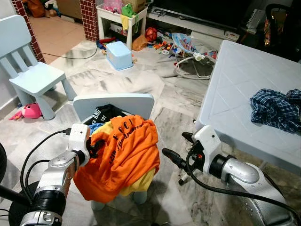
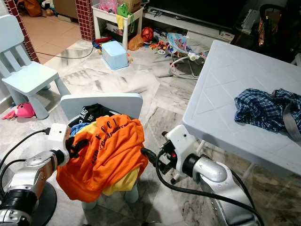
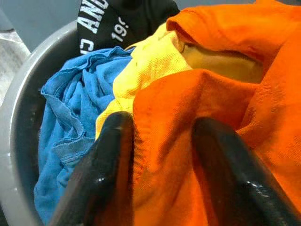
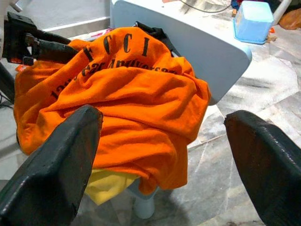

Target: Hang hanger

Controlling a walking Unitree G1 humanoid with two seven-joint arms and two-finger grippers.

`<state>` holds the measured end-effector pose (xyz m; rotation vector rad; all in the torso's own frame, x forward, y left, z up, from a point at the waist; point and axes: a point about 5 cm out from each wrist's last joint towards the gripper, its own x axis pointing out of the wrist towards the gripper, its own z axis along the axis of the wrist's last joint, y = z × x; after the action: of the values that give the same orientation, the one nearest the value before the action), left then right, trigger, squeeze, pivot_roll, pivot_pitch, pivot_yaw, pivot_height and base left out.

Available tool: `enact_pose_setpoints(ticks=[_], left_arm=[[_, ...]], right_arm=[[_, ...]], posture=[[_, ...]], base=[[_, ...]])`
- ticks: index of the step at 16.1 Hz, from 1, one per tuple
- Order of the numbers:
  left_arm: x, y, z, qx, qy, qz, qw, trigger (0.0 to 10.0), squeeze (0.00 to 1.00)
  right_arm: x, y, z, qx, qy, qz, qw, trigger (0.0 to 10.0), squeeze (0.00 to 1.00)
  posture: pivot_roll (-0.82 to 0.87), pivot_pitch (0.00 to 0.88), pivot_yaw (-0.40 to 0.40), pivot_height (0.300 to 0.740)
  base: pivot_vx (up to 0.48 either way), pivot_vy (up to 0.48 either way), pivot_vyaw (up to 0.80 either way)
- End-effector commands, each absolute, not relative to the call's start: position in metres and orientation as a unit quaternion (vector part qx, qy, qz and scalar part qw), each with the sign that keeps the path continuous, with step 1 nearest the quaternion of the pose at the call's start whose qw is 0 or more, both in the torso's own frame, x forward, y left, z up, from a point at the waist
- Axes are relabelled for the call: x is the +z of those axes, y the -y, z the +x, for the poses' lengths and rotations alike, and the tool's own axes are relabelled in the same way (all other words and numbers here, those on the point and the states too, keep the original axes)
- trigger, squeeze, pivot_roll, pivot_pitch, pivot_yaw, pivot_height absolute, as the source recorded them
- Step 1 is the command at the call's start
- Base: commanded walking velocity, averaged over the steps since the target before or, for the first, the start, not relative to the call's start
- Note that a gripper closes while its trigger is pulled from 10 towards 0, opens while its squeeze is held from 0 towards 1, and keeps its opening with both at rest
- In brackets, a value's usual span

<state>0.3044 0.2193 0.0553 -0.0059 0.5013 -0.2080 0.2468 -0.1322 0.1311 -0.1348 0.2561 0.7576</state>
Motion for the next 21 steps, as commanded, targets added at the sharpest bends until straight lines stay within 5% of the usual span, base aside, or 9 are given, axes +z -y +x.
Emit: enact_pose_setpoints(ticks=[1,14,15,21], left_arm=[[0.055,-0.217,0.301,-0.114,-0.253,0.013,0.961,0.0,0.0],[0.056,-0.198,0.276,-0.171,-0.239,0.133,0.946,0.0,0.0],[0.055,-0.2,0.274,-0.159,-0.244,0.137,0.947,10.0,0.0],[0.053,-0.199,0.271,-0.135,-0.256,0.079,0.954,10.0,0.0]], right_arm=[[0.131,0.134,0.248,0.364,-0.125,-0.072,0.92,10.0,0.0],[0.127,0.128,0.251,0.368,-0.119,-0.072,0.919,10.0,0.0],[0.127,0.128,0.251,0.369,-0.119,-0.073,0.919,10.0,0.0],[0.126,0.126,0.253,0.373,-0.118,-0.073,0.918,10.0,0.0]], posture=[[-0.15,0.094,-0.144,0.74],[-0.14,0.092,-0.146,0.74],[-0.14,0.09,-0.146,0.74],[-0.13,0.082,-0.149,0.74]], base=[[0.0,0.0,0.0],[0.0,0.0,0.0],[0.0,0.0,0.0],[0.0,0.0,0.0]])
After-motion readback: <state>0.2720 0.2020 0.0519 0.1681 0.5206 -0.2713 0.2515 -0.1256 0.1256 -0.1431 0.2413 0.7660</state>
